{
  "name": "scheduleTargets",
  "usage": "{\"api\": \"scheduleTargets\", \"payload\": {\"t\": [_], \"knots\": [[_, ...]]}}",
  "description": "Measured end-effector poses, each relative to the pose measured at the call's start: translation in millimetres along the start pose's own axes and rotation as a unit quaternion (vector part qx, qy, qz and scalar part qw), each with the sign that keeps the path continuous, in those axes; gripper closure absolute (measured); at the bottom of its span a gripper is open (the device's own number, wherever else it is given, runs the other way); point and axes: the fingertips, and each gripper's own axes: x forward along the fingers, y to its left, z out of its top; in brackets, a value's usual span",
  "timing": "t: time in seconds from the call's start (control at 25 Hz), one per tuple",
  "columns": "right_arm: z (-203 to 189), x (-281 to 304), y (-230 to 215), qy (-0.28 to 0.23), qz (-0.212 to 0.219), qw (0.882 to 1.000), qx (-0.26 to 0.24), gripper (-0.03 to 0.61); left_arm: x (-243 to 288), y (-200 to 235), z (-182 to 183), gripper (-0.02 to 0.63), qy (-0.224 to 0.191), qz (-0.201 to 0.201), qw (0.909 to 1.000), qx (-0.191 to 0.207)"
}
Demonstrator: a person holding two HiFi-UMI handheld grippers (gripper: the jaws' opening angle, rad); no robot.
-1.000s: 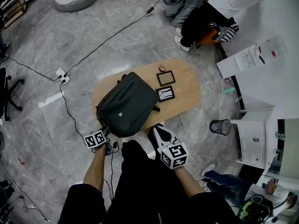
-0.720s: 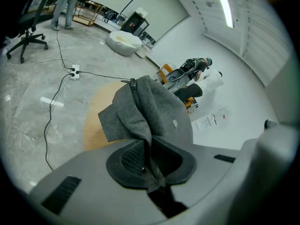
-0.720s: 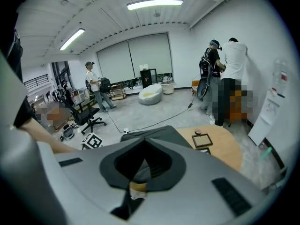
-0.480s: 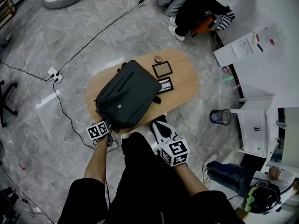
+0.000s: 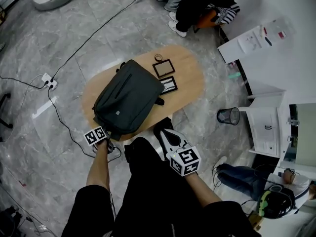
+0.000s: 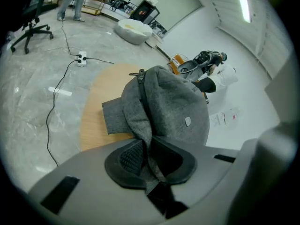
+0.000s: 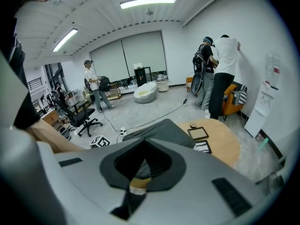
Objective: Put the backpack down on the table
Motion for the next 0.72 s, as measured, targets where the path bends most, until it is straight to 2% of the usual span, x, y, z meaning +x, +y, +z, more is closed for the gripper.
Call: {"api": "scheduleTargets", "payload": {"t": [0.12, 0.28, 0.4, 0.56, 0.72], "knots": [[-1.0, -1.9, -2.7, 0.003, 0.002, 1.000, 0.005, 0.569, -3.2, 6.5, -4.1, 0.541, 0.002, 0.003, 0.9996, -0.028], [-3.0, -2.5, -3.3, 0.009, 0.008, 1.000, 0.011, 0.569, -9.7, 8.9, -6.4, 0.502, 0.000, 0.005, 0.9991, -0.042], [-2.5, 0.9, 2.3, 0.008, 0.019, 1.000, 0.021, 0.569, -18.4, 13.1, -7.8, 0.446, 0.000, 0.008, 0.9990, -0.043], [1.2, 1.7, 4.4, 0.011, 0.033, 0.999, 0.024, 0.569, -32.6, 15.7, -15.4, 0.446, -0.005, 0.013, 0.9988, -0.047], [6.9, 0.0, 5.0, 0.014, 0.043, 0.999, 0.022, 0.569, -51.4, 6.9, -10.1, 0.454, -0.031, 0.009, 0.9984, -0.047]]}}
